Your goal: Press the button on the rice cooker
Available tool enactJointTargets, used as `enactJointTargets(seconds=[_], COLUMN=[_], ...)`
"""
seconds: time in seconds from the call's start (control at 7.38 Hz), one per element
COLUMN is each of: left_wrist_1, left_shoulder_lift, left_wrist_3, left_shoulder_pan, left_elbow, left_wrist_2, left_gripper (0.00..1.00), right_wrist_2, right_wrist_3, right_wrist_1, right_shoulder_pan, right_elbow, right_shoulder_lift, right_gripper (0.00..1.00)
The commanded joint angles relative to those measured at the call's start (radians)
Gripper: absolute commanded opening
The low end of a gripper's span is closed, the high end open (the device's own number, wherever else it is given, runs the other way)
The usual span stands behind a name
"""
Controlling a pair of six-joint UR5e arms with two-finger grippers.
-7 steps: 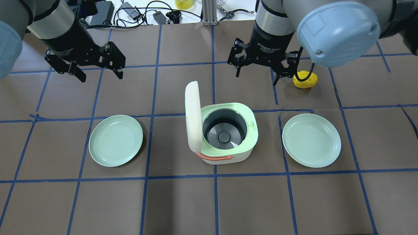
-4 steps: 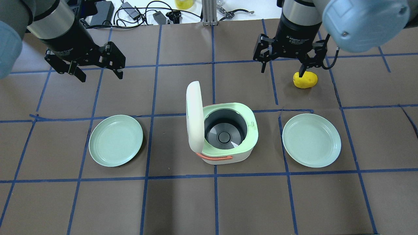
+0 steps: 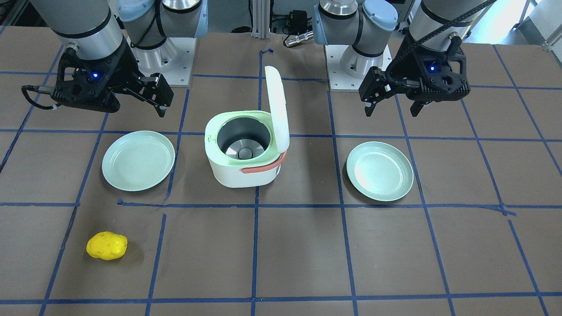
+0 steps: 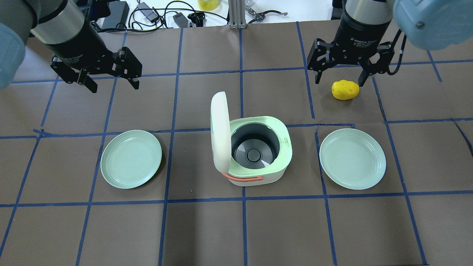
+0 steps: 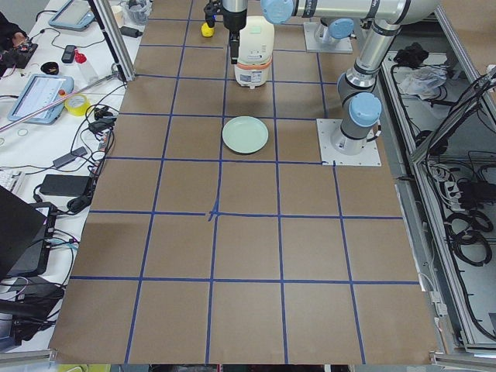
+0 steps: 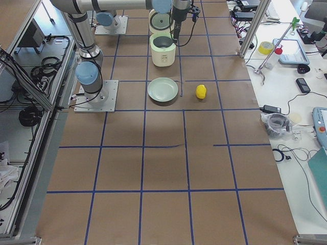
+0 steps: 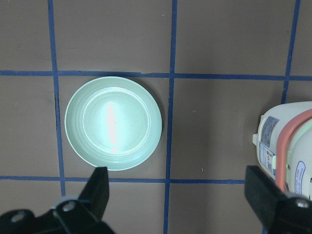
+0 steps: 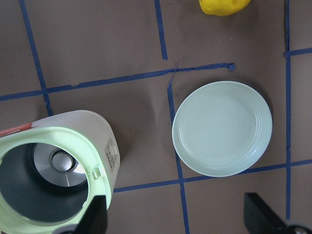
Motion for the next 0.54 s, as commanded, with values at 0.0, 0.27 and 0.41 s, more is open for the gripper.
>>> enactJointTargets(seconds=[0.0, 0.27, 0.41], left_wrist_1=[0.0, 0.0, 0.0], left_shoulder_lift=[0.0, 0.0, 0.0], left_wrist_3=[-0.001, 0.0, -0.001], left_shoulder_pan=[0.0, 0.0, 0.0], left_elbow=[0.0, 0.0, 0.0], left_wrist_2=[0.0, 0.0, 0.0], left_gripper=[1.0, 1.0, 1.0], right_wrist_2=[-0.001, 0.001, -0.001], right_wrist_3=[0.001, 0.007, 0.011], right_wrist_1=[0.015, 0.015, 0.015], right_shoulder_pan=[-0.001, -0.001, -0.001], right_elbow=[0.0, 0.002, 0.002], right_shoulder_lift=[-0.009, -0.009, -0.007], right_gripper=[1.0, 1.0, 1.0])
